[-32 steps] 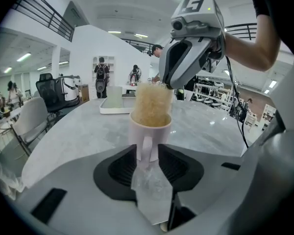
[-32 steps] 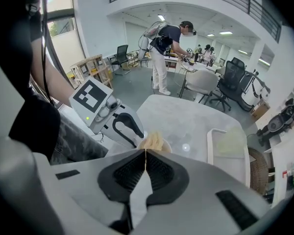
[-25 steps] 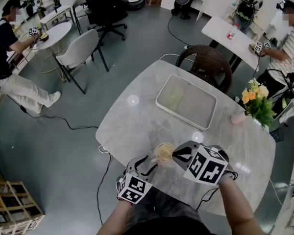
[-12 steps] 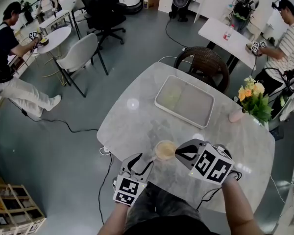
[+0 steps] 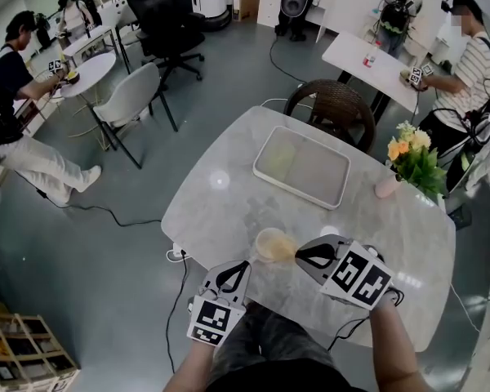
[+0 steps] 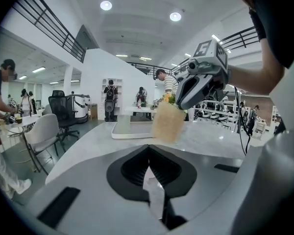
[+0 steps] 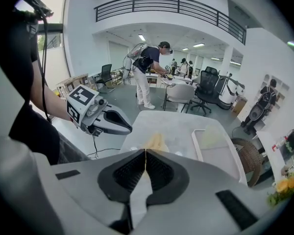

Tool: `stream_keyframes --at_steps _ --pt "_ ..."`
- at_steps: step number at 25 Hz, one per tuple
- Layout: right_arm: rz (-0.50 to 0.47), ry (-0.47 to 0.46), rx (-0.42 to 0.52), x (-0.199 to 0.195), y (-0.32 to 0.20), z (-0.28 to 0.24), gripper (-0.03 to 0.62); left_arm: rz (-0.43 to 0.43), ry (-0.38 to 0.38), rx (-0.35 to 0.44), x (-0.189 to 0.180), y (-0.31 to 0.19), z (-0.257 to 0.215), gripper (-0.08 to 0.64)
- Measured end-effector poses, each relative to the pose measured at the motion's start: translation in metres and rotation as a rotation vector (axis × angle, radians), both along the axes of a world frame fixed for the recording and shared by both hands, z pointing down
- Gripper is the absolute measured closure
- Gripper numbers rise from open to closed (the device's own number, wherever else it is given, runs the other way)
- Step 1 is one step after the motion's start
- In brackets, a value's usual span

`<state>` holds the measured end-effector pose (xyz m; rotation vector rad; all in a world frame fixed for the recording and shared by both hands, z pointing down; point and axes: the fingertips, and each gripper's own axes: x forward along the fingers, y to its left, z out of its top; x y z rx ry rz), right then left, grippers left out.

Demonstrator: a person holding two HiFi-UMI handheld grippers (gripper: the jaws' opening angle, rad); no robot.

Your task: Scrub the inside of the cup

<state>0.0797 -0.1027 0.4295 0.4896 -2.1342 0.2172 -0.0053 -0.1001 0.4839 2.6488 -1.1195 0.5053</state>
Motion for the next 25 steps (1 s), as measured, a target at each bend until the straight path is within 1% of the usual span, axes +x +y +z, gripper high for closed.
stream_keyframes --at_steps 7,25 --pt "0.038 -0.010 0.014 0.004 0.016 -0.002 0.569 0.032 -0.007 -0.005 0.006 0.019 0.000 0.548" --pt "0.083 -0.024 0.062 0.002 0.058 -0.017 0.569 0.046 -0.009 -0.001 0.001 0.062 -0.006 0.548"
